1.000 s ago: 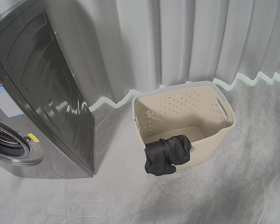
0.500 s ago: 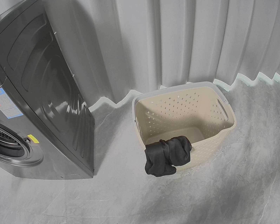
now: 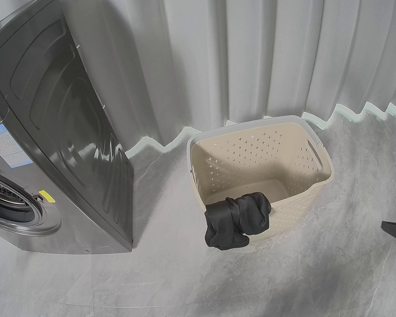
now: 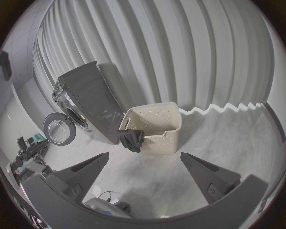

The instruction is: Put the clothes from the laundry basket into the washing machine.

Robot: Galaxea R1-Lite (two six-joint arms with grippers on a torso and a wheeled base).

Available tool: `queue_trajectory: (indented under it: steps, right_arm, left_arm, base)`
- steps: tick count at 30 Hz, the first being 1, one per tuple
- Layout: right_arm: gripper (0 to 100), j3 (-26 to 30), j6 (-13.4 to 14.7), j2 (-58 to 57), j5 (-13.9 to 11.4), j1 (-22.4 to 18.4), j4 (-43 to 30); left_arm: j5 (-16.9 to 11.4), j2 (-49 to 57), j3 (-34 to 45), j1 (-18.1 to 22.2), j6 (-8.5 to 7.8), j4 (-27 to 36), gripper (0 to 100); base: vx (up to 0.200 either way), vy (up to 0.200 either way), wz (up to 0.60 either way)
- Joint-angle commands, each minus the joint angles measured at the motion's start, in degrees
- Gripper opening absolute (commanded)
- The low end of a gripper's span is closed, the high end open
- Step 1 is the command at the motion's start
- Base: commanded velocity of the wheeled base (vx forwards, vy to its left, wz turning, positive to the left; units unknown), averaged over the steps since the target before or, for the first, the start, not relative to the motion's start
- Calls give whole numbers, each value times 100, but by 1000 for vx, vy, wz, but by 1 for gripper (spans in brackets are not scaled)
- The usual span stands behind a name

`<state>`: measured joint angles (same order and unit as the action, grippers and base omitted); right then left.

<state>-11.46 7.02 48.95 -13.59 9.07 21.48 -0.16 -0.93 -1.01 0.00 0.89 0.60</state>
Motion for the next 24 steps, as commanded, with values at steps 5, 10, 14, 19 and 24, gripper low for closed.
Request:
queue_trajectory:
  steps: [5,10,14,19,24]
  right_arm:
    - [100,-128,1214,3754,1025,2196,2062]
    - [100,-260,1196,4202,1096,2345,2106]
    - [100,-339,1196,4633,1183,2398,2220]
    - [100,-383,1187,5406,1254,2723,3213]
    - [100,-559,1082,6259,1438,2793,4374]
  left_arm:
    - [-2,93,84,0,8,2,100]
    - [-2,93,84,0,25,2,100]
    - [-2,93,84,0,8,2,100]
    - [-2,93,84,0,25,2,100]
    - [-2,93,84,-9,25,2,100]
  base:
    - [0,0,0]
    - [120,0,0]
    - [0,0,0]
    - [0,0,0]
    - [0,0,0]
